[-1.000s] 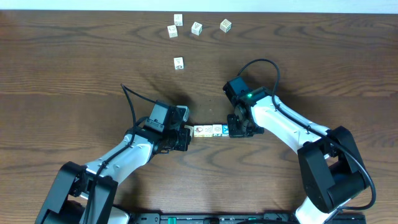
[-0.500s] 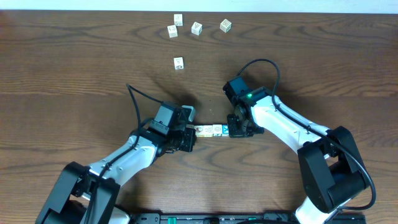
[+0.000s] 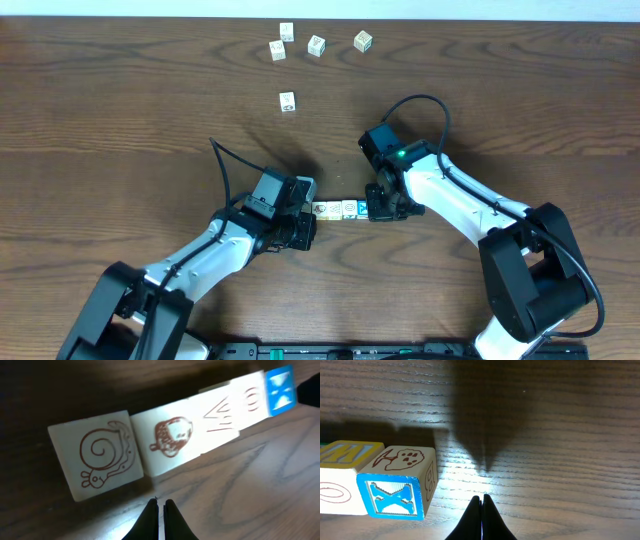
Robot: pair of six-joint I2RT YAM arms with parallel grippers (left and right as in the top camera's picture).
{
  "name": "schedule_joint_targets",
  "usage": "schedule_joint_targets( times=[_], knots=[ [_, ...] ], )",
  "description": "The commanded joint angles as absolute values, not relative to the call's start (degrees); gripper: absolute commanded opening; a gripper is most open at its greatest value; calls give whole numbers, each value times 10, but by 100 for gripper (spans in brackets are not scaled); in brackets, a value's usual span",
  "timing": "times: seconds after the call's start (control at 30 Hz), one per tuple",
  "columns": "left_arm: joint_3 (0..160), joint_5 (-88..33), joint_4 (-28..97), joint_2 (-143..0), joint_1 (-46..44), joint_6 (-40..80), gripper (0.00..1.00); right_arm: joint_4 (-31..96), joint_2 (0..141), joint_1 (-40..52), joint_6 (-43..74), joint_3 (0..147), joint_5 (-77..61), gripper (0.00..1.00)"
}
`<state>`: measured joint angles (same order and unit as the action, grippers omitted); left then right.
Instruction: Lift 5 blocks
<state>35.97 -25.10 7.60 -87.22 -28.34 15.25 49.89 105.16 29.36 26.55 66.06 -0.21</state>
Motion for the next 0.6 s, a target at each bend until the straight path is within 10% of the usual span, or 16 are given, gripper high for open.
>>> schedule_joint_targets(
  times=[0.0,0.57],
  knots=[
    [357,-249,79,-818,-284,156,7,501,1051,289,267,667,6,1],
    [357,7,111,-708,-283,194,7,500,1051,290,268,667,3,1]
  ],
)
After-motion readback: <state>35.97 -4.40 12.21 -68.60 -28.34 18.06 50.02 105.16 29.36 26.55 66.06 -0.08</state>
